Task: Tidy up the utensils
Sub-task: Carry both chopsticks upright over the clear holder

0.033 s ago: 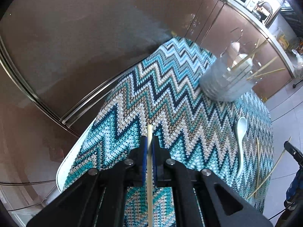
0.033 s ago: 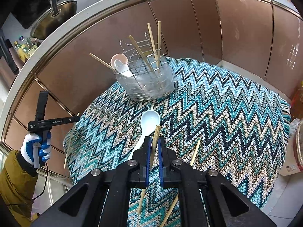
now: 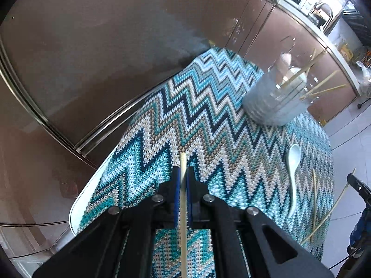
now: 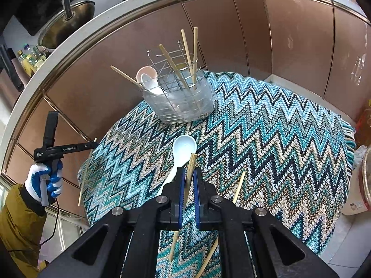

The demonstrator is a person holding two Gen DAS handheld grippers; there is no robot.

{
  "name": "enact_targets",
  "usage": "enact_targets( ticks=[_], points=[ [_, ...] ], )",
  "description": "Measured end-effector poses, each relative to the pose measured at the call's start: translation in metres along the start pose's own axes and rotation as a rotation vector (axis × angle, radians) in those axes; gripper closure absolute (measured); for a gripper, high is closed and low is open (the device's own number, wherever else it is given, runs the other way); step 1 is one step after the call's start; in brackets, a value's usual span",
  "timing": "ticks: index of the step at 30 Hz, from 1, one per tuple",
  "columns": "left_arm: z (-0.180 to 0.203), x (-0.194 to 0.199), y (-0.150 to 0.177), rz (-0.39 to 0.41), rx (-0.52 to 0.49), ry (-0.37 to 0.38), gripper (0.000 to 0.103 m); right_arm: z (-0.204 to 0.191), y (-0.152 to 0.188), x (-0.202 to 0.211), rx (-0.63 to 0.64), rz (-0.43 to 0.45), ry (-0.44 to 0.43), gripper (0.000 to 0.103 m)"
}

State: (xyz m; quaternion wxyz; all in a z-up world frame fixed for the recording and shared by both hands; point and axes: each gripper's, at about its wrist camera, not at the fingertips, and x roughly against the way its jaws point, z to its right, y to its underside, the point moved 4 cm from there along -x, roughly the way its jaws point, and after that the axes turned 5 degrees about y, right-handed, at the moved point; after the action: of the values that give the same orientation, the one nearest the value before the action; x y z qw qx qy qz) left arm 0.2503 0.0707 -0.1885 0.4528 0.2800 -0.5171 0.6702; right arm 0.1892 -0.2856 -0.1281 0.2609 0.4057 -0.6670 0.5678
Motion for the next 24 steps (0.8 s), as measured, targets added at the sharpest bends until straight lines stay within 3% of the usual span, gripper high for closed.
enact_targets(
  ticks=[24],
  points=[
    [0.047,0.103,0.005,0.247,-0.071,0.037,0.099,-0.035,0.011,0.082,0.046,0.136,0.023,0.097]
  ],
)
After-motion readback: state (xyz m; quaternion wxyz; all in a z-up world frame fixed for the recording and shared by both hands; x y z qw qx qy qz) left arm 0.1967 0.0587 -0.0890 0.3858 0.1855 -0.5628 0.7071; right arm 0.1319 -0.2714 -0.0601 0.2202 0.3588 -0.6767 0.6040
